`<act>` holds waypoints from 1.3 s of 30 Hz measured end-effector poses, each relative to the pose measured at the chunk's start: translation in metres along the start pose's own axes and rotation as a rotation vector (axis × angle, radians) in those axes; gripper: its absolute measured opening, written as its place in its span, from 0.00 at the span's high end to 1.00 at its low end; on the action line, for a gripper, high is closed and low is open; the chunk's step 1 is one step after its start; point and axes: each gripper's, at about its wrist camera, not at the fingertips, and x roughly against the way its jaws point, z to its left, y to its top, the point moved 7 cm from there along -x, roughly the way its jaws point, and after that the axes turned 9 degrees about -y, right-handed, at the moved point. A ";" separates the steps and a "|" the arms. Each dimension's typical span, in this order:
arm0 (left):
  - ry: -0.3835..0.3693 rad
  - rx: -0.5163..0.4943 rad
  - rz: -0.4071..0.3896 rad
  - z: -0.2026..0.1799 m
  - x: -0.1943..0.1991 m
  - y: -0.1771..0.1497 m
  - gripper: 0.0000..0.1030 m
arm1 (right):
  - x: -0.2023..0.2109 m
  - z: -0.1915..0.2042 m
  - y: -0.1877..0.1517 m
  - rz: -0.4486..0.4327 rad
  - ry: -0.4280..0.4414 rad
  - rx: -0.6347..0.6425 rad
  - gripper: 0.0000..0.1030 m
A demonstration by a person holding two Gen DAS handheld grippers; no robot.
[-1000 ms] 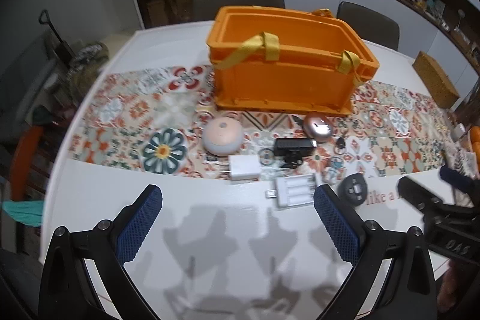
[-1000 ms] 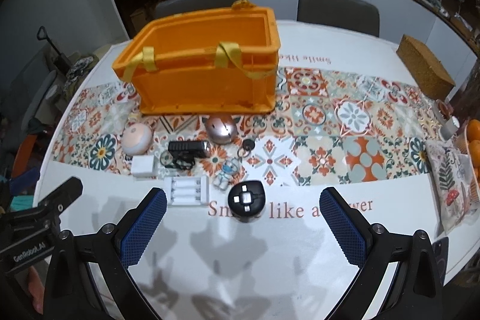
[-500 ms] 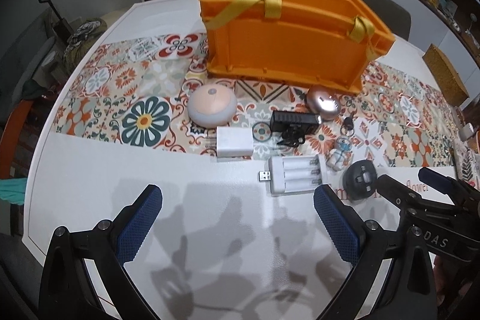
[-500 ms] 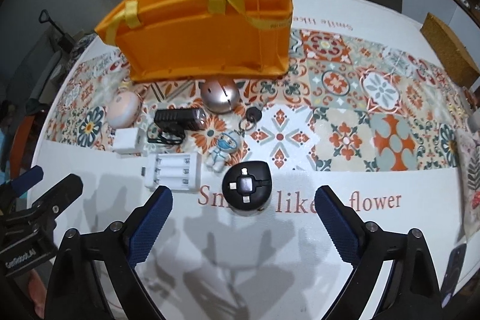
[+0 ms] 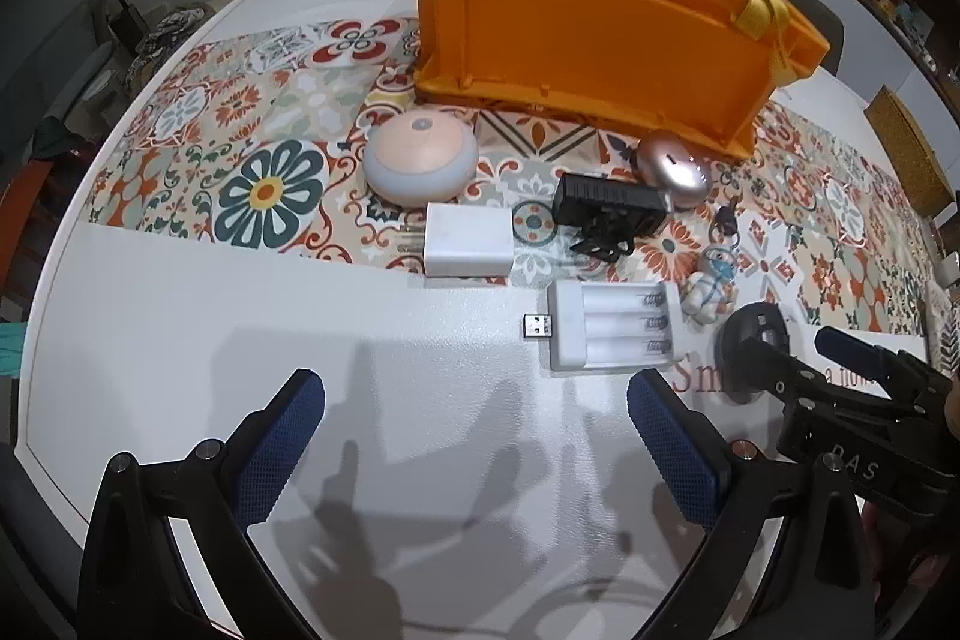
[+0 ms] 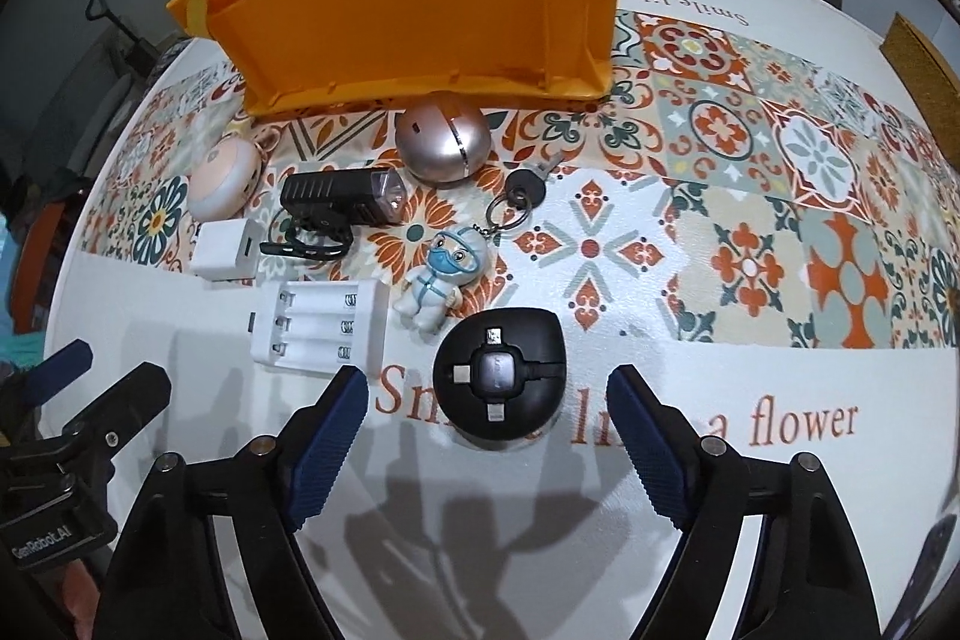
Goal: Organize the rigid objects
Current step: 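Reach the right tool to the black round puck and close on it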
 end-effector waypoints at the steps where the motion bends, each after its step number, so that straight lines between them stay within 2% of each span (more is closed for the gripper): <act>1: 0.003 -0.001 0.003 0.000 -0.002 -0.001 0.00 | -0.003 0.001 0.000 0.002 -0.004 0.004 0.21; 14: 0.000 -0.009 0.037 0.000 -0.022 -0.007 0.00 | -0.029 0.004 0.001 0.024 -0.031 0.019 0.31; 24: -0.030 -0.008 0.059 -0.004 -0.028 -0.009 0.00 | -0.037 0.005 0.002 0.015 -0.049 0.012 0.45; 32: -0.046 -0.022 0.078 -0.010 -0.031 -0.006 0.00 | -0.036 0.004 0.002 0.017 -0.031 0.007 0.46; 39: -0.057 -0.065 0.070 -0.024 -0.031 -0.003 0.00 | -0.019 -0.009 0.000 0.007 -0.017 -0.027 0.46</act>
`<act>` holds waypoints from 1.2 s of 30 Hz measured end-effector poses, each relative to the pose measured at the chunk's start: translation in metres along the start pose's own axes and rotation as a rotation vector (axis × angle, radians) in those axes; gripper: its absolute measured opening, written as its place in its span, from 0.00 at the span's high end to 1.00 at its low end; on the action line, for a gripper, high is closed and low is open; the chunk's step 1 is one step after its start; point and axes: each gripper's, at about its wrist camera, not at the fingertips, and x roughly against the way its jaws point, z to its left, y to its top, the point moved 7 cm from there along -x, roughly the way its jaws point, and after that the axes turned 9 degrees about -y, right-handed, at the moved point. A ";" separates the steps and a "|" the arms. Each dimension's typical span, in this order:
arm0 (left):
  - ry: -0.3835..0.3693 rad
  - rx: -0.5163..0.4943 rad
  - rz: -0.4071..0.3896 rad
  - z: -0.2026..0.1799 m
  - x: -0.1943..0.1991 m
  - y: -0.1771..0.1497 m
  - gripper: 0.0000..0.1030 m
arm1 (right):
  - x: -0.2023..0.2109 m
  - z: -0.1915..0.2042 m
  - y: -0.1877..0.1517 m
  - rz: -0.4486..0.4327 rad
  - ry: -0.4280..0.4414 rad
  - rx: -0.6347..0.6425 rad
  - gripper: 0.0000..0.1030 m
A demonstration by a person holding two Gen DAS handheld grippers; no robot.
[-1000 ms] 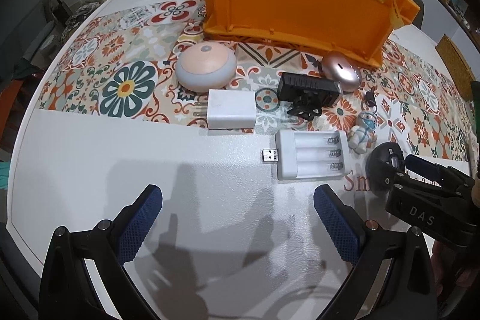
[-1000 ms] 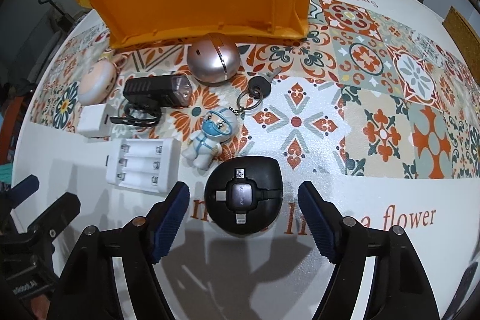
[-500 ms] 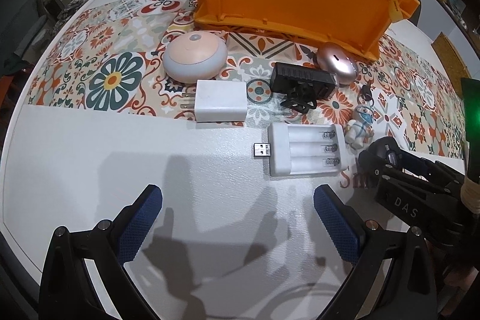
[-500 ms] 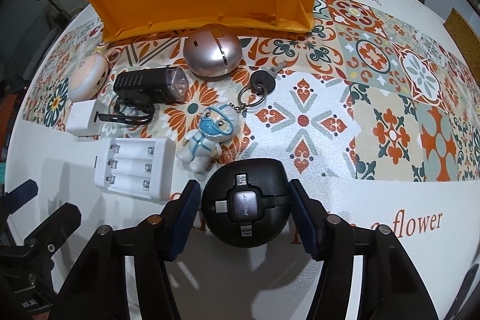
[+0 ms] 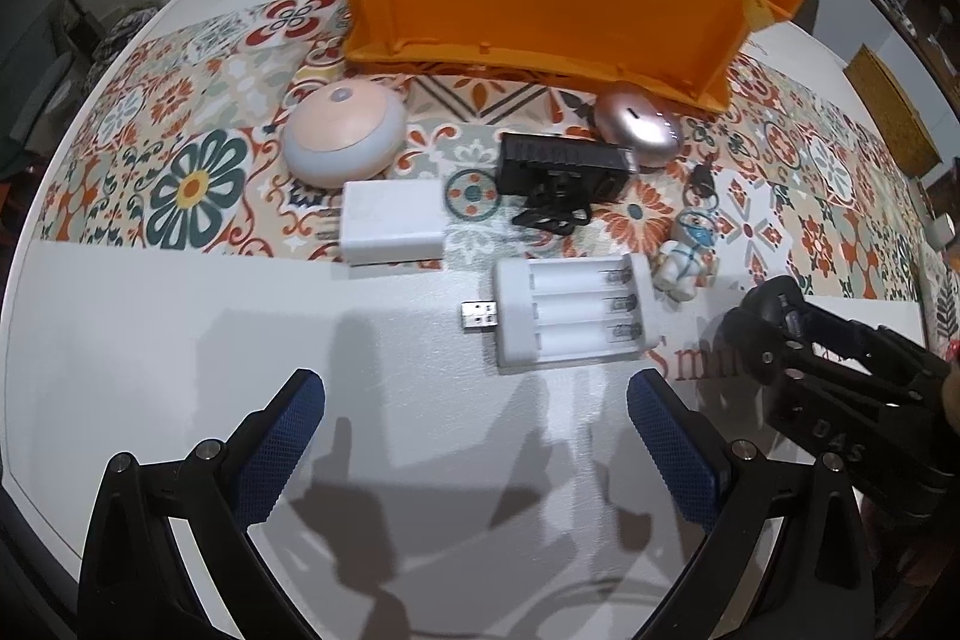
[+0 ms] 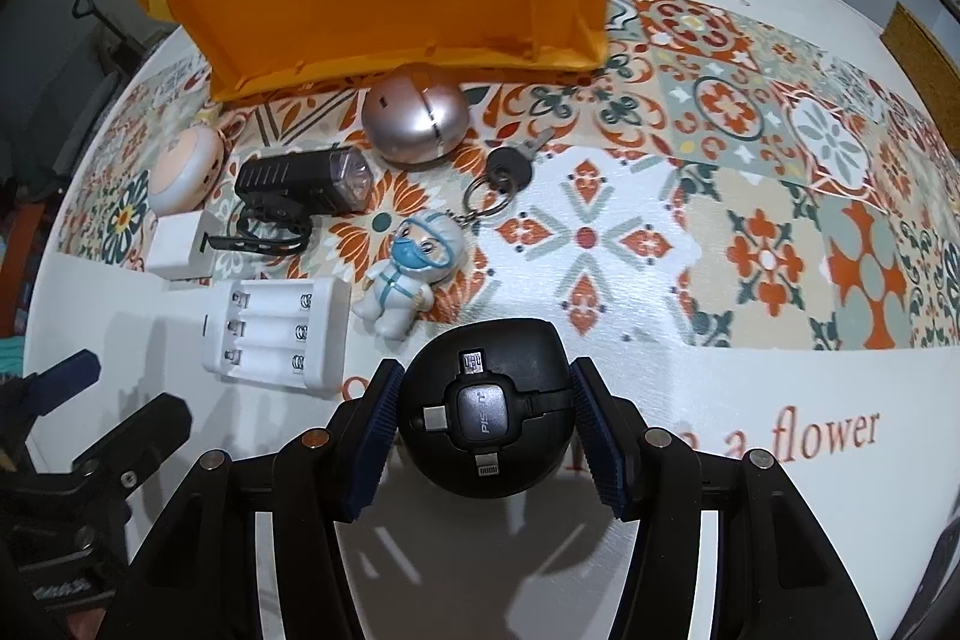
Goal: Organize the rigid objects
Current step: 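Reach the right tool to the black round puck and close on it, then grasp the white battery charger with the left tool while the right holds the puck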
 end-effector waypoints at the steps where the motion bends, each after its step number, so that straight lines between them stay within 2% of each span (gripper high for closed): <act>1: -0.004 -0.006 0.000 -0.003 -0.001 0.000 0.00 | 0.003 -0.003 0.000 -0.003 -0.003 -0.004 0.46; 13: -0.038 -0.050 -0.005 -0.036 -0.019 0.010 0.04 | 0.015 -0.028 -0.003 -0.026 -0.044 -0.022 0.46; 16: -0.035 -0.044 -0.005 -0.038 -0.025 0.013 0.07 | 0.014 -0.030 -0.003 -0.024 -0.048 -0.027 0.46; 21: -0.035 -0.032 0.013 -0.040 -0.036 0.015 0.18 | 0.012 -0.035 -0.004 -0.020 -0.052 -0.043 0.46; 27: -0.021 -0.029 0.020 -0.040 -0.047 0.017 0.24 | 0.010 -0.036 -0.004 -0.012 -0.054 -0.044 0.46; 36: 0.007 -0.058 0.008 -0.045 -0.053 0.018 0.25 | 0.008 -0.034 -0.006 -0.005 -0.057 -0.034 0.46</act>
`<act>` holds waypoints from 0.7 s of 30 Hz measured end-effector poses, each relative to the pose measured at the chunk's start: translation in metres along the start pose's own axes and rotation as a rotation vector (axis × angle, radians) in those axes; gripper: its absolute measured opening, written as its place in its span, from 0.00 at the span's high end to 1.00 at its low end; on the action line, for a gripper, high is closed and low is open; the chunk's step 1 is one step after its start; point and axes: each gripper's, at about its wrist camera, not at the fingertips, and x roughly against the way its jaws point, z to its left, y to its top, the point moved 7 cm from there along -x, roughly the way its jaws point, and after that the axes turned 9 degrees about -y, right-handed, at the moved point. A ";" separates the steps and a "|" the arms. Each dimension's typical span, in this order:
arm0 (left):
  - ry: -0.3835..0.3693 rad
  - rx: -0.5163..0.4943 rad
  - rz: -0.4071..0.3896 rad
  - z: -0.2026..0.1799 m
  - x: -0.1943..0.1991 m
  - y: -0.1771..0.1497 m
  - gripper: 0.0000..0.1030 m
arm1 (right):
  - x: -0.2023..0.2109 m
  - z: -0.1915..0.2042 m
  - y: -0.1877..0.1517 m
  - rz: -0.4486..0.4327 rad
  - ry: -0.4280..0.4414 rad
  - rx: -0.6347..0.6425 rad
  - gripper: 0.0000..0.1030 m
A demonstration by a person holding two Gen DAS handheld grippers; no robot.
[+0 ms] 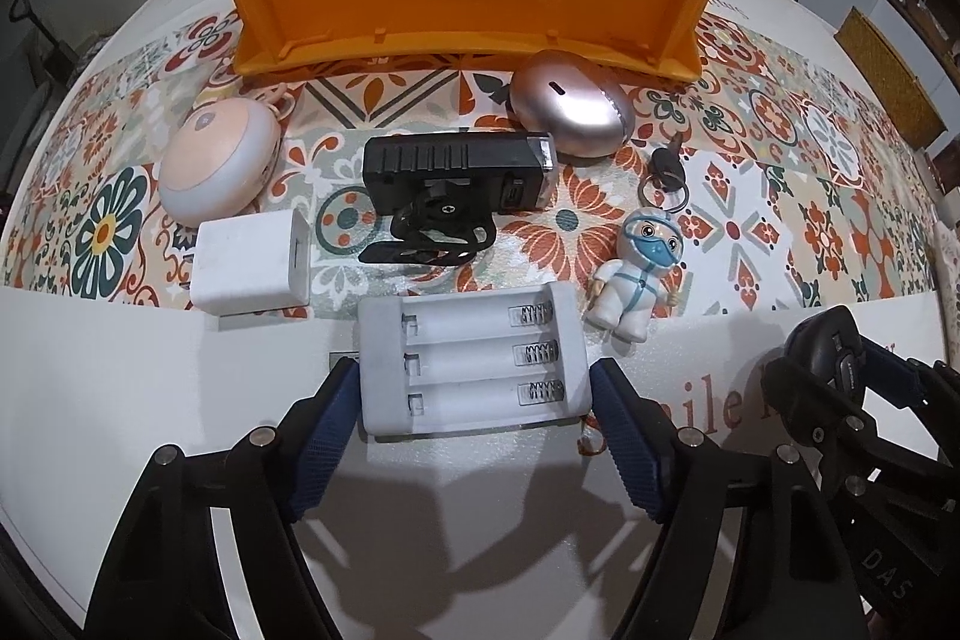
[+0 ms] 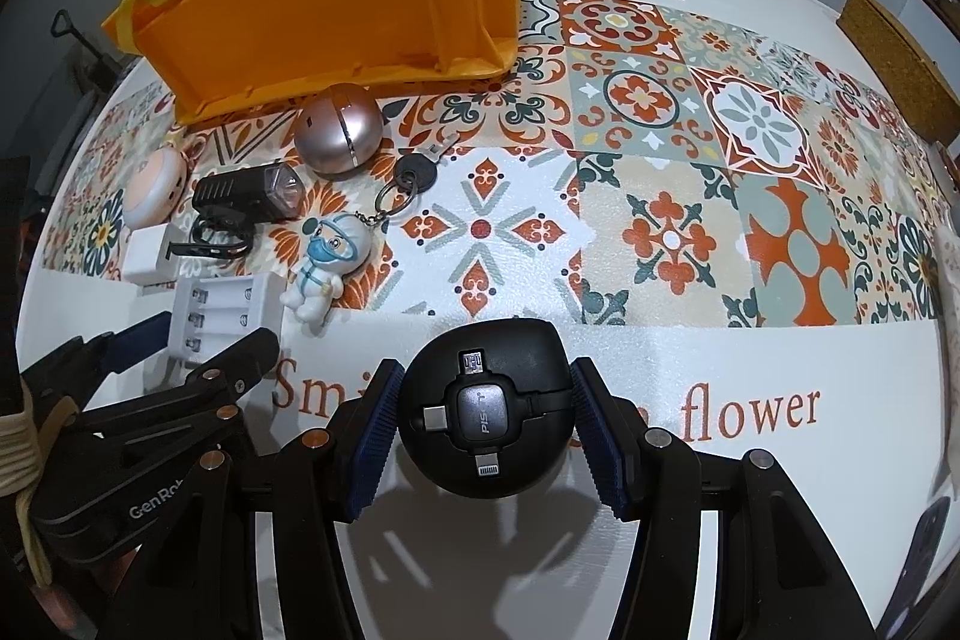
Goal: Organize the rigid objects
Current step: 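Grasp the white battery charger with the left tool while the right holds the puck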
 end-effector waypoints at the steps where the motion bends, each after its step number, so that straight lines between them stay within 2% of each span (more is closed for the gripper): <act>1: -0.001 0.000 -0.003 0.000 0.000 -0.001 0.25 | 0.000 0.000 0.000 0.000 -0.001 0.001 0.46; 10: 0.004 -0.006 -0.017 0.003 0.005 -0.002 0.26 | 0.000 0.001 -0.004 0.007 0.001 0.002 0.46; 21: -0.025 -0.016 -0.059 0.009 0.030 0.000 0.26 | 0.013 0.011 0.000 -0.011 0.022 0.008 0.46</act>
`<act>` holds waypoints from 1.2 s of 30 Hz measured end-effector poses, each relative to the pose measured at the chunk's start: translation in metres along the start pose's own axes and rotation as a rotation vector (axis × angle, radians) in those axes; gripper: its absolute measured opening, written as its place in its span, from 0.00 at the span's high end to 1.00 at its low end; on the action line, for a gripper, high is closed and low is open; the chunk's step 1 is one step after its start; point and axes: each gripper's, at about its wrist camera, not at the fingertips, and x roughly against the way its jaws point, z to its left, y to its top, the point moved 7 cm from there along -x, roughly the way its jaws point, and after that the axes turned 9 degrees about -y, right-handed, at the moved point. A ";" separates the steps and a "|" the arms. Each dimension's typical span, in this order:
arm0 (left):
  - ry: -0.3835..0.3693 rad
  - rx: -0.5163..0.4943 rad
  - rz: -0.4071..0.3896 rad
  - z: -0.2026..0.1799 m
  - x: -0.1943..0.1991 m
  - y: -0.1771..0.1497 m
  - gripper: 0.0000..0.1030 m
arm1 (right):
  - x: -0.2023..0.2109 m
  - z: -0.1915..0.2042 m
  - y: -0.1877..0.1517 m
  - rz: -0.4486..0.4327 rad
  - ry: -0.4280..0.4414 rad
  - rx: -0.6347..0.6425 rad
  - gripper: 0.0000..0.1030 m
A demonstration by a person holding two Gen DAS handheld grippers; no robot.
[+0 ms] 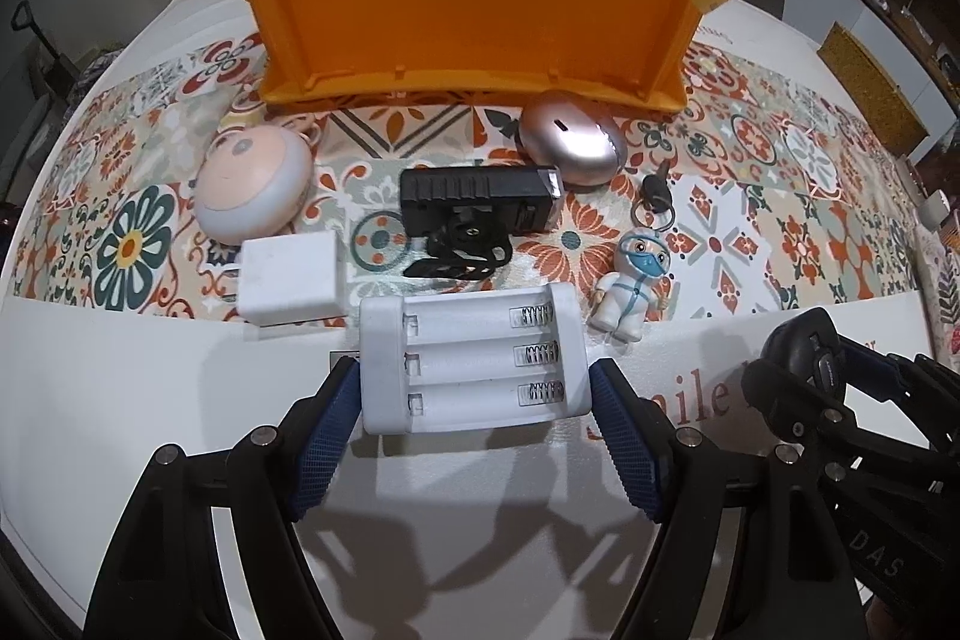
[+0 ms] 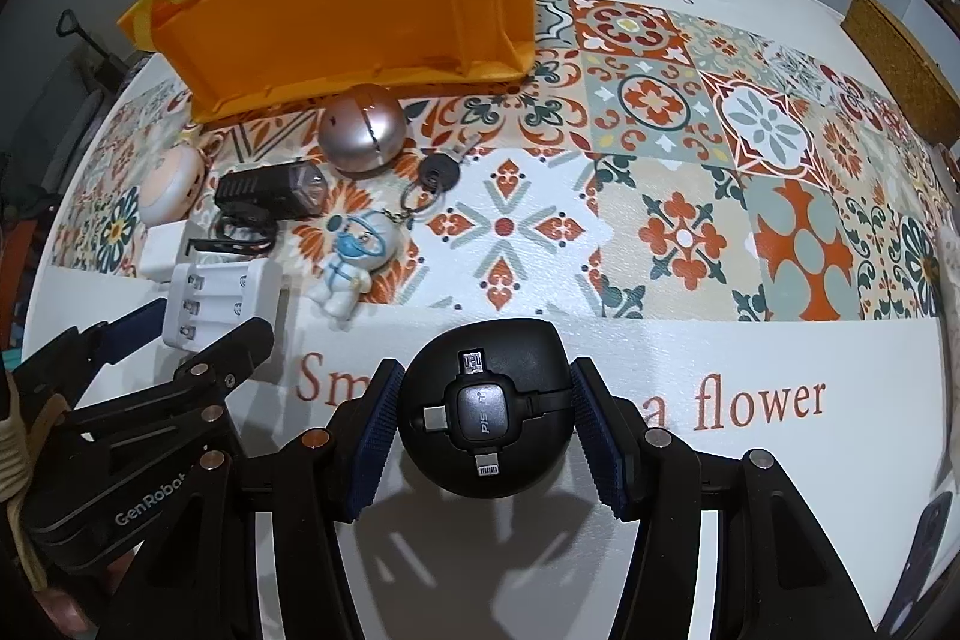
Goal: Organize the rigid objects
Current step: 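Grasp the white battery charger with the left tool while the right holds the puck, then carry the charger and puck over the orange crate with both tools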
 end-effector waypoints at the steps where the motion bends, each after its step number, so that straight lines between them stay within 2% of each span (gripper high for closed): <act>1: 0.000 0.001 -0.005 0.001 0.003 0.000 0.26 | 0.003 0.001 0.001 -0.006 0.002 0.002 0.46; 9: 0.016 -0.010 -0.056 0.014 0.030 0.006 0.26 | 0.023 0.016 0.008 -0.041 0.012 0.025 0.46; 19: -0.013 -0.029 -0.120 0.026 0.064 0.021 0.26 | 0.060 0.033 0.022 -0.112 0.016 0.041 0.46; 26: -0.013 -0.047 -0.197 0.036 0.096 0.038 0.26 | 0.083 0.043 0.034 -0.162 0.029 0.031 0.46; 36: -0.023 -0.075 -0.266 0.049 0.134 0.064 0.26 | 0.115 0.060 0.057 -0.241 0.050 0.009 0.46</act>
